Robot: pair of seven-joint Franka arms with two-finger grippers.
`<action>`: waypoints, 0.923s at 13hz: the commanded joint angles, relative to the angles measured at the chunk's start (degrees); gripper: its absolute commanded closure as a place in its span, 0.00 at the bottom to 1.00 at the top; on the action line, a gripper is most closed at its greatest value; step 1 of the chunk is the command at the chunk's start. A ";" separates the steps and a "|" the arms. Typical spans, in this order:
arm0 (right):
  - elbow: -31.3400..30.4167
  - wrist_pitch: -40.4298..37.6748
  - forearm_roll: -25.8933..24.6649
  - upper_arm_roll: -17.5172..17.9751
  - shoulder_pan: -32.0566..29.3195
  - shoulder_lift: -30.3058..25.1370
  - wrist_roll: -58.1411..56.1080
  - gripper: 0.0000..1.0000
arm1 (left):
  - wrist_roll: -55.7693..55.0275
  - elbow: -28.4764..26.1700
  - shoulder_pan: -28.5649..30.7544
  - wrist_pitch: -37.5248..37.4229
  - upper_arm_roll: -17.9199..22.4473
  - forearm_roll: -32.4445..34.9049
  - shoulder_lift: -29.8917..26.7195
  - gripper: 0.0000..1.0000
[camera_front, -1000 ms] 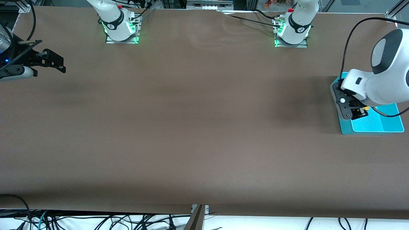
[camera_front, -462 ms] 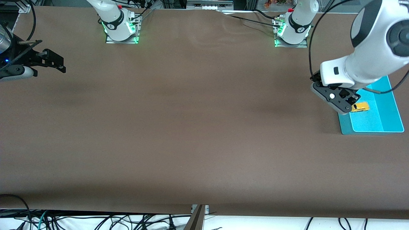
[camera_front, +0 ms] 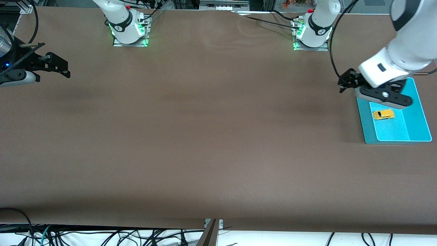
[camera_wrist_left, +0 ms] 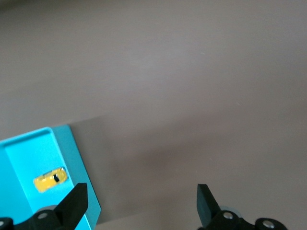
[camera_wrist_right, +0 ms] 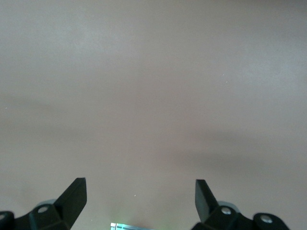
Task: Wind and store yellow beetle car
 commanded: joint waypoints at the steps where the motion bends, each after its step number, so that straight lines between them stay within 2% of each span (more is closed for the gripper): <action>1: 1.85 -1.52 -0.41 -0.07 0.37 0.83 1.05 0.00 | -5.57 -4.97 -2.46 4.73 4.70 -1.71 -4.01 0.00; 3: 1.85 -1.61 -0.50 -0.07 0.54 0.83 1.06 0.00 | -5.23 -10.68 -2.46 8.08 4.80 -1.54 -7.79 0.00; 12: 1.85 -1.52 -0.41 -0.07 0.37 0.83 0.88 0.00 | -3.82 -10.18 -2.02 6.69 4.01 -1.71 -7.28 0.00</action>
